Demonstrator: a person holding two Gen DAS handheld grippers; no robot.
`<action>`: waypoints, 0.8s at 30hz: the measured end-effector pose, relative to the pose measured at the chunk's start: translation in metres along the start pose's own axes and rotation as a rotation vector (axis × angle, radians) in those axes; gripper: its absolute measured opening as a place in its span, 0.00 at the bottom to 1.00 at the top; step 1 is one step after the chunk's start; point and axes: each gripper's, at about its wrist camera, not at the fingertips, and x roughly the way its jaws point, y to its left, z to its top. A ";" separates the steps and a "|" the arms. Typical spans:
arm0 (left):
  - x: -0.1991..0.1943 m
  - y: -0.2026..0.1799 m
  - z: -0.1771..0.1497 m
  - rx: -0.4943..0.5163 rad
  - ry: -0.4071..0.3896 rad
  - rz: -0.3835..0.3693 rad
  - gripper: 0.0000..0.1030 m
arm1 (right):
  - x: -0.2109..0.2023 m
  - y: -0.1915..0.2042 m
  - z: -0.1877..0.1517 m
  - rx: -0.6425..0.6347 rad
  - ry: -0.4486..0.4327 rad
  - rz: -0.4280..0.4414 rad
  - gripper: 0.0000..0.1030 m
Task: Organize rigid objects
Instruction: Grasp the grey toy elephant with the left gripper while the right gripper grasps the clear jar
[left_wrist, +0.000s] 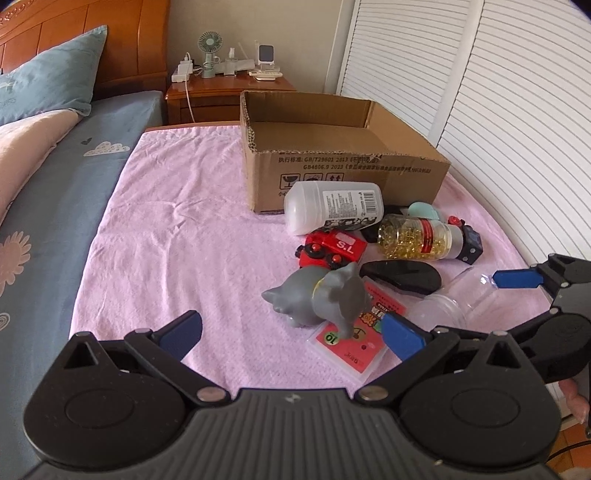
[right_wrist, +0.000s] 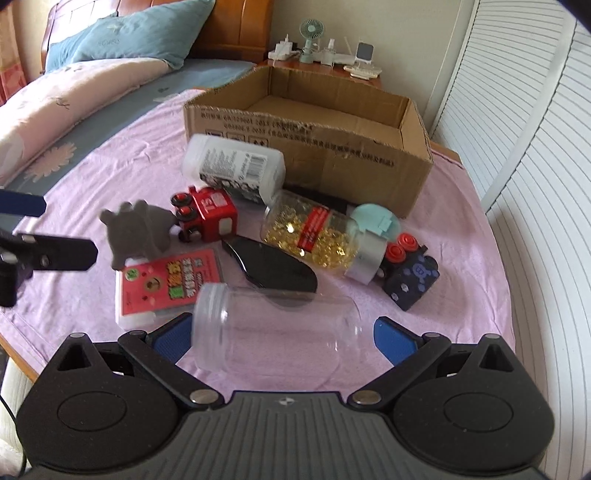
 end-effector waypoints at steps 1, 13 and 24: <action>0.004 0.000 0.003 0.008 0.001 -0.006 0.99 | 0.001 -0.003 -0.002 0.008 0.007 0.002 1.00; 0.040 0.006 0.020 0.131 0.025 -0.015 0.99 | 0.016 -0.017 -0.022 0.040 0.050 0.032 1.00; 0.060 0.015 0.024 0.120 0.013 -0.078 1.00 | 0.017 -0.021 -0.024 0.050 0.035 0.055 1.00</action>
